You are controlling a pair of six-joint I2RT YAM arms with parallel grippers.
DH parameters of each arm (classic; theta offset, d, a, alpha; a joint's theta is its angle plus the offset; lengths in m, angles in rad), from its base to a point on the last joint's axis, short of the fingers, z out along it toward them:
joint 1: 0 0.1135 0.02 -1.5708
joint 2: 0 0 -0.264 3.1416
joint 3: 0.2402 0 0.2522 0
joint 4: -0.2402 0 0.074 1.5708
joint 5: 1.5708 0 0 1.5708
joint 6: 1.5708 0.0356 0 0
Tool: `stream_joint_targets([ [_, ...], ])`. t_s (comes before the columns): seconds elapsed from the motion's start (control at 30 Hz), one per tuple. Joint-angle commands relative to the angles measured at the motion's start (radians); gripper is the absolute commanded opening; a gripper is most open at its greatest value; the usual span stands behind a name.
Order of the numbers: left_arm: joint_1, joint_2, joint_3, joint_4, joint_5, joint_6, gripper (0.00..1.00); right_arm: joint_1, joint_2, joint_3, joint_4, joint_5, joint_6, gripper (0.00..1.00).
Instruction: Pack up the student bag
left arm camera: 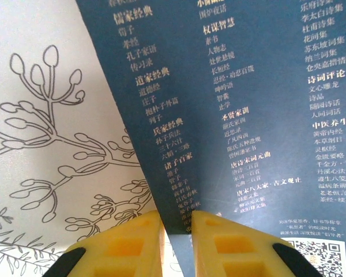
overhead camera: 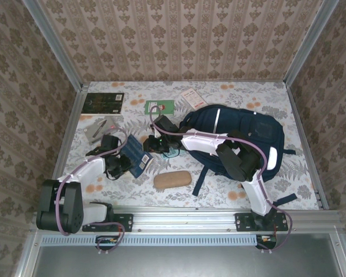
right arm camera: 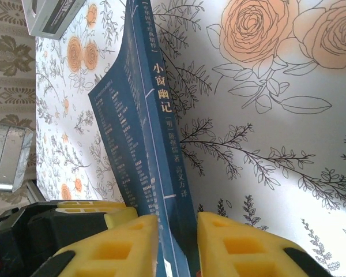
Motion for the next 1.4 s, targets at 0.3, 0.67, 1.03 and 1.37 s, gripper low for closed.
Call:
stream_joint_targets([
  [0.3, 0.006, -0.002, 0.007, 0.031, 0.105, 0.01, 0.2, 0.062, 0.072, 0.098, -0.024, -0.344, -0.046, 0.24],
  [0.67, 0.008, -0.008, 0.008, 0.02, 0.091, 0.013, 0.2, 0.053, 0.018, 0.059, -0.142, -0.225, -0.135, 0.18],
  [1.03, 0.031, -0.086, 0.039, -0.021, 0.087, 0.004, 0.43, 0.005, -0.105, -0.022, -0.084, -0.144, -0.11, 0.0],
  [1.37, 0.051, -0.107, 0.05, -0.053, 0.075, -0.032, 0.68, -0.02, -0.169, -0.078, -0.074, -0.14, -0.112, 0.0],
])
